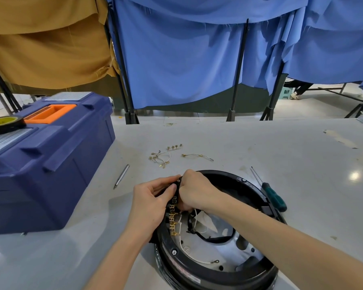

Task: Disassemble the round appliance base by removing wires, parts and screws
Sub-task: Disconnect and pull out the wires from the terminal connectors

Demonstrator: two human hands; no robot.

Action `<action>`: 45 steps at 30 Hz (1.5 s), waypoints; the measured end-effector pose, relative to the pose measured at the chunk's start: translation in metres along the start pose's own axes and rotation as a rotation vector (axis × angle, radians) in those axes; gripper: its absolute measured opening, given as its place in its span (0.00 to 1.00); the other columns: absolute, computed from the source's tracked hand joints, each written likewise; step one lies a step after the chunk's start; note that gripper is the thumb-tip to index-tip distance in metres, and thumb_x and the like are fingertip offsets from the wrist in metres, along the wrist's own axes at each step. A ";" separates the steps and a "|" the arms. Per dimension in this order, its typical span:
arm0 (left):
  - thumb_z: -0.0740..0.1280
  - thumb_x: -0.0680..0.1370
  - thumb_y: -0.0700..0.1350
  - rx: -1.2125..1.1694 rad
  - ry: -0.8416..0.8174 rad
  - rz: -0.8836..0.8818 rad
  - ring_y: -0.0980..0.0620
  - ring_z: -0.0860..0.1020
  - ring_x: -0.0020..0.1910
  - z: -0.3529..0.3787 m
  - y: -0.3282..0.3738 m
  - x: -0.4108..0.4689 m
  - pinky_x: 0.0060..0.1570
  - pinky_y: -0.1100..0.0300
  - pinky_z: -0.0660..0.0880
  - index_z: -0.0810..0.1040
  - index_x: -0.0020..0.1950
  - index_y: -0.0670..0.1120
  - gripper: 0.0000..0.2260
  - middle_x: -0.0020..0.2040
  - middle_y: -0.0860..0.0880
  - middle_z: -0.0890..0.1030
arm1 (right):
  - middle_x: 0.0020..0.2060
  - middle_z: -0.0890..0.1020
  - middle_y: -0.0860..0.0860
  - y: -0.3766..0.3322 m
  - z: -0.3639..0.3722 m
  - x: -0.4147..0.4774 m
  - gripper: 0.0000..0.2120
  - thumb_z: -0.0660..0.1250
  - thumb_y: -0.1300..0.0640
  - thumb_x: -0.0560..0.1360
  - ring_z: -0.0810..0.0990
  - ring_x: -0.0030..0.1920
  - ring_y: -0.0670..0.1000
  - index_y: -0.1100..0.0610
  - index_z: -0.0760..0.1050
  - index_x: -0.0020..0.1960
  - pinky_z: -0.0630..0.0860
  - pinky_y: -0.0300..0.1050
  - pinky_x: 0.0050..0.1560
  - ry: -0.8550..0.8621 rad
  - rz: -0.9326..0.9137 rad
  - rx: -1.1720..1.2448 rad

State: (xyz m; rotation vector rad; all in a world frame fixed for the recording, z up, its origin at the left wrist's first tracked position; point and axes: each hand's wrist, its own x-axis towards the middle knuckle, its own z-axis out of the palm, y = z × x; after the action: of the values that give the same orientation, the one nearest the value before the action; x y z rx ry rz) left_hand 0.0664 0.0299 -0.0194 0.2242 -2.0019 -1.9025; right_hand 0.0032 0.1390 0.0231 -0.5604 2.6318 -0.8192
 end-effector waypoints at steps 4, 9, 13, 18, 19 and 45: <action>0.68 0.77 0.33 0.014 0.003 -0.002 0.55 0.83 0.52 0.000 0.001 0.001 0.58 0.55 0.78 0.85 0.53 0.45 0.11 0.48 0.52 0.86 | 0.23 0.71 0.54 0.000 0.001 0.002 0.11 0.62 0.69 0.68 0.70 0.25 0.52 0.59 0.67 0.30 0.67 0.39 0.29 0.013 0.000 0.014; 0.68 0.76 0.33 0.009 0.010 -0.003 0.55 0.84 0.52 0.000 0.000 0.000 0.58 0.53 0.77 0.85 0.52 0.46 0.11 0.48 0.51 0.86 | 0.18 0.69 0.51 0.000 0.001 0.001 0.14 0.63 0.70 0.68 0.68 0.23 0.51 0.59 0.65 0.28 0.63 0.38 0.25 0.005 -0.002 -0.014; 0.68 0.76 0.33 0.013 0.010 -0.003 0.55 0.84 0.52 0.000 0.001 0.000 0.58 0.54 0.78 0.85 0.52 0.45 0.10 0.48 0.52 0.86 | 0.22 0.72 0.54 0.000 0.000 0.003 0.11 0.64 0.70 0.68 0.71 0.24 0.52 0.59 0.68 0.30 0.67 0.39 0.27 -0.015 0.016 0.016; 0.68 0.76 0.32 0.000 0.014 0.000 0.56 0.84 0.51 0.001 0.002 0.000 0.57 0.58 0.79 0.85 0.51 0.46 0.11 0.47 0.52 0.87 | 0.22 0.70 0.53 0.000 0.002 0.002 0.13 0.64 0.70 0.67 0.69 0.23 0.51 0.58 0.66 0.29 0.63 0.37 0.25 0.002 0.007 -0.016; 0.68 0.76 0.32 0.000 0.012 0.000 0.55 0.84 0.51 0.001 0.002 -0.001 0.57 0.57 0.79 0.85 0.51 0.45 0.11 0.47 0.52 0.87 | 0.22 0.70 0.53 0.000 0.002 0.002 0.12 0.65 0.71 0.66 0.69 0.23 0.51 0.59 0.66 0.29 0.64 0.37 0.25 -0.008 0.015 -0.008; 0.68 0.76 0.32 -0.001 0.011 -0.007 0.54 0.84 0.51 0.000 0.001 -0.001 0.59 0.50 0.78 0.85 0.51 0.45 0.11 0.48 0.51 0.87 | 0.22 0.69 0.54 0.000 0.000 0.001 0.15 0.63 0.71 0.68 0.67 0.22 0.50 0.58 0.63 0.28 0.60 0.35 0.21 -0.002 0.005 -0.008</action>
State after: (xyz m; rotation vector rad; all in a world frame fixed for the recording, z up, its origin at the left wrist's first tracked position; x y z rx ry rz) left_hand 0.0670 0.0306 -0.0187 0.2414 -1.9948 -1.9024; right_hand 0.0025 0.1384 0.0232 -0.5555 2.6351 -0.8069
